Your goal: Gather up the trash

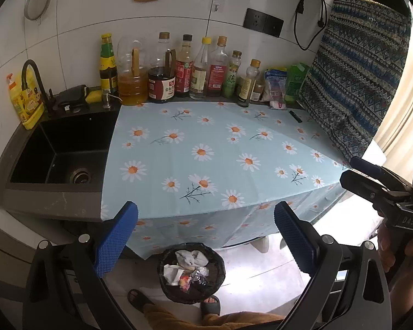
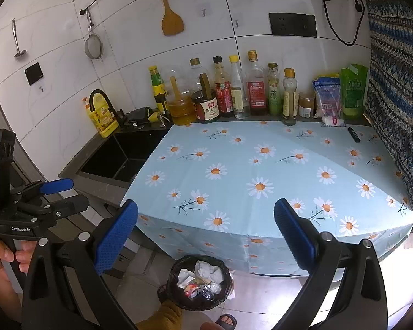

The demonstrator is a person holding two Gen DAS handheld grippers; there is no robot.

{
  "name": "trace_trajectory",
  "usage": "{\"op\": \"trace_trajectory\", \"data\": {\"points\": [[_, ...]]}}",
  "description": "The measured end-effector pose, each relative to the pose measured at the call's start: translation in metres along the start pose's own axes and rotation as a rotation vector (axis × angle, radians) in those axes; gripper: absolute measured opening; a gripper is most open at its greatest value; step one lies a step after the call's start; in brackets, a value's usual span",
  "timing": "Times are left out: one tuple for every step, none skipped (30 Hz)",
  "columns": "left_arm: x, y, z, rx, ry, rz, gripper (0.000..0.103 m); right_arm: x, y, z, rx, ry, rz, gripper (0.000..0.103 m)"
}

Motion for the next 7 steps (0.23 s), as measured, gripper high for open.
{"op": "trace_trajectory", "data": {"points": [[-0.0002,0.0,0.0002,-0.001,0.0,0.0,0.096,-0.0007,-0.0002,-0.0003,0.0,-0.003,-0.001,0.098],[-0.0001,0.0,-0.0001,-0.002,0.0,-0.001,0.096,-0.0003,-0.0001,0.0002,-0.001,-0.004,-0.003,0.098],[-0.0001,0.0,-0.0002,-0.001,-0.004,-0.004,0.096,-0.0006,-0.0002,0.0,-0.001,-0.002,0.0,0.098],[-0.0006,-0.0003,-0.0001,0.0,-0.009,-0.007,0.096,-0.0006,0.0001,0.0,-0.002,-0.002,0.003,0.098],[-0.0012,-0.0004,-0.0001,0.001,-0.012,-0.007,0.096,0.0,0.0009,0.0004,-0.003,-0.003,0.004,0.098],[-0.0013,0.0,-0.0018,0.001,-0.014,-0.006,0.096,-0.0005,0.001,0.0002,-0.004,-0.006,0.004,0.098],[-0.0019,0.0,-0.0021,0.0,-0.018,-0.008,0.096,-0.0005,0.0014,0.0006,-0.004,-0.009,0.006,0.098]]}}
Point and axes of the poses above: each gripper's, at about its wrist camera, not at the fingertips, and y roughly the way its jaws point, x to its right, z to its top, the point moved 6 cm from there along y, roughly the way its jaws point, and after that the axes turned 3 degrees about -z, right-handed, at the moved point
